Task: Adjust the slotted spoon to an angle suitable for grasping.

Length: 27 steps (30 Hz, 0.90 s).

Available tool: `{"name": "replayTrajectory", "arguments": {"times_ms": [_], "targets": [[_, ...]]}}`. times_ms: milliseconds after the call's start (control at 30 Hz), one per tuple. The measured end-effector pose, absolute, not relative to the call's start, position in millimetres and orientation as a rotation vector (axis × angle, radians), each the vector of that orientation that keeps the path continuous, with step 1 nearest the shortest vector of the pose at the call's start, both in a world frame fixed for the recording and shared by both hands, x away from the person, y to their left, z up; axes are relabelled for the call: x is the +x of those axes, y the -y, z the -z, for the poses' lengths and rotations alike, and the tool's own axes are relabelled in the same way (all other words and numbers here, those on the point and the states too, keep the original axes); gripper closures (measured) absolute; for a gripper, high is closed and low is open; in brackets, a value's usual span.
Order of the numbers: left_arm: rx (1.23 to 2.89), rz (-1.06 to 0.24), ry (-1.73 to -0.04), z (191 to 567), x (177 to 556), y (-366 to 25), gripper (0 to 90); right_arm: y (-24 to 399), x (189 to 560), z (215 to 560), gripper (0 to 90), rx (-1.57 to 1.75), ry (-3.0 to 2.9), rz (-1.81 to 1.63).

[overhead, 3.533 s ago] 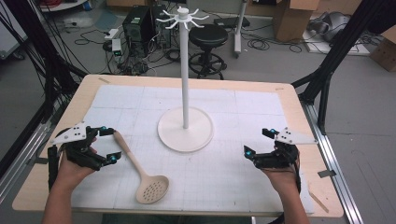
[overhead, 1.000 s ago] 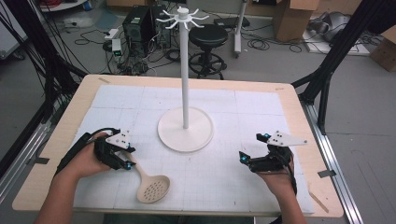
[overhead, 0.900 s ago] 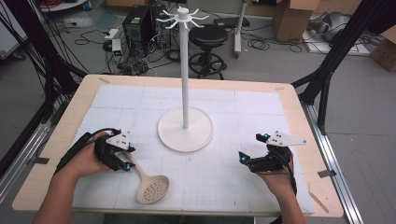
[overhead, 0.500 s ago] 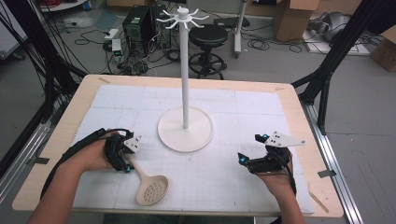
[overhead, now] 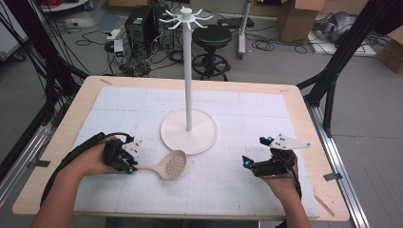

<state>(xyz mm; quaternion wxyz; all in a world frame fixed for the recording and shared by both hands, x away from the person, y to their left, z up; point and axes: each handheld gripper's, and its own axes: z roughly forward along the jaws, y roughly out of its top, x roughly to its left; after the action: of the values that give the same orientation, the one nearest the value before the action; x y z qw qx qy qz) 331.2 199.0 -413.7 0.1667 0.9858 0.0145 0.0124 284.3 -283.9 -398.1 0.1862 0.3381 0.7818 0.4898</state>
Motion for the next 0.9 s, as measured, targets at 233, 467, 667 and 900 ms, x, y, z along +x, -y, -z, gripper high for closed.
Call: {"name": "replayTrajectory", "arguments": {"times_ms": [233, 467, 667, 900], "targets": [[2.737, -0.009, -0.02, 416.0, 328.7, -192.2, 77.2, 284.6, 284.2, 397.7, 1.0, 0.953, -2.197, -1.384], [2.664, 0.028, 0.01, 419.6, 325.7, -161.4, 76.4, 285.5, 284.6, 397.2, 1.1, 0.952, -2.197, -1.386], [2.651, -0.029, -0.059, 418.9, 325.1, -165.9, 51.3, 288.5, 284.2, 396.3, 1.0, 0.956, -2.188, -1.398], [2.549, -0.106, -0.165, 408.7, 313.9, -223.5, 49.6, 293.0, 283.6, 395.4, 1.0, 0.967, -2.176, -1.402]]}}
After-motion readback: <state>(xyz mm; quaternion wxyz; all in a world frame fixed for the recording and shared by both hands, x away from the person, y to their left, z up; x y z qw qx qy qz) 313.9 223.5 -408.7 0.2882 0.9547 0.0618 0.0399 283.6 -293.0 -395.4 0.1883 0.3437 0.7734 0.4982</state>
